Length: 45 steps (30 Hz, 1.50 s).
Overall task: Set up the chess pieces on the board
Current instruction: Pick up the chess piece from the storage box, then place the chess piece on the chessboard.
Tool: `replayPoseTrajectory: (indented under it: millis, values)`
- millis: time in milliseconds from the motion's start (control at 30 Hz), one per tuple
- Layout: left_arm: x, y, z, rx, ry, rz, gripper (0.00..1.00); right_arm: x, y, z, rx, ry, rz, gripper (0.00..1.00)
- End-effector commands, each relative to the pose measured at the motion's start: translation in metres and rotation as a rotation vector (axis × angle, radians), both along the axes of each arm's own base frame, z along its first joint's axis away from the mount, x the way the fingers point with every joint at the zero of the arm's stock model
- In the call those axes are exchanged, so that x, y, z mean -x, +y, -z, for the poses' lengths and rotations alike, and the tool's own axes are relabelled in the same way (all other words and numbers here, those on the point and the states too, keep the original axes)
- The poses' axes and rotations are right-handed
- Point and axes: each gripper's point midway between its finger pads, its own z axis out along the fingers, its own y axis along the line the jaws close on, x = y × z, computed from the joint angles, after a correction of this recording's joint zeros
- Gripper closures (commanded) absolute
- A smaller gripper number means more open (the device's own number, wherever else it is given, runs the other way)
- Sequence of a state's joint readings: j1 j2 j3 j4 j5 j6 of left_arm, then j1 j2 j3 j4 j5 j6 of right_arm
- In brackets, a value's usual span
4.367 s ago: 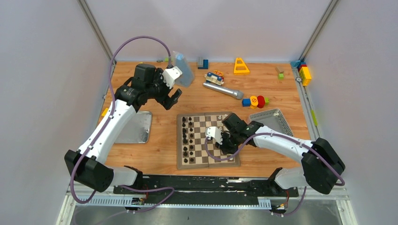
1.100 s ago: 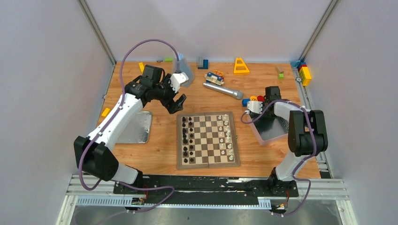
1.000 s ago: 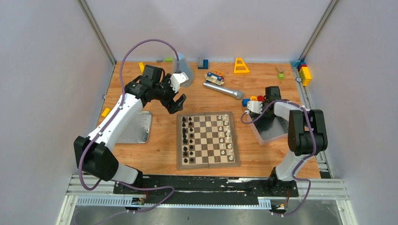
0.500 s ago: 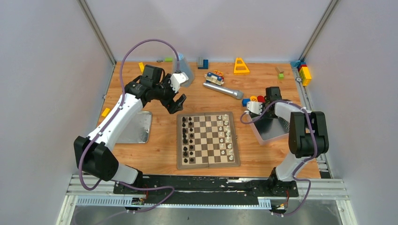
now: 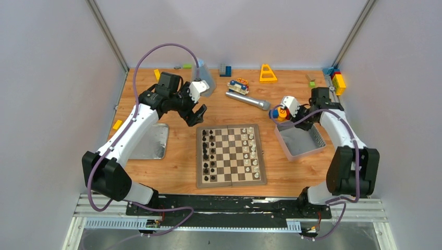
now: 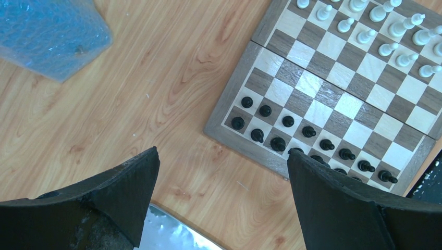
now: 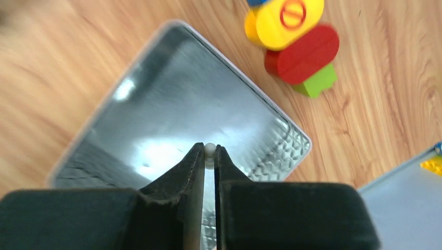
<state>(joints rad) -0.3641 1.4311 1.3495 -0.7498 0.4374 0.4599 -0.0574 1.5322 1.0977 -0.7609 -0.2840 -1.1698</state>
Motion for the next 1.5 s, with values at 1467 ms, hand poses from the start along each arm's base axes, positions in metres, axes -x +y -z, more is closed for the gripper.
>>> replayPoseTrajectory:
  millis: [1467]
  values:
    - [0.007,-0.004,-0.032,0.067,-0.258,0.124,0.0,0.147,0.345,0.009,-0.687,0.256,-0.719,1.0]
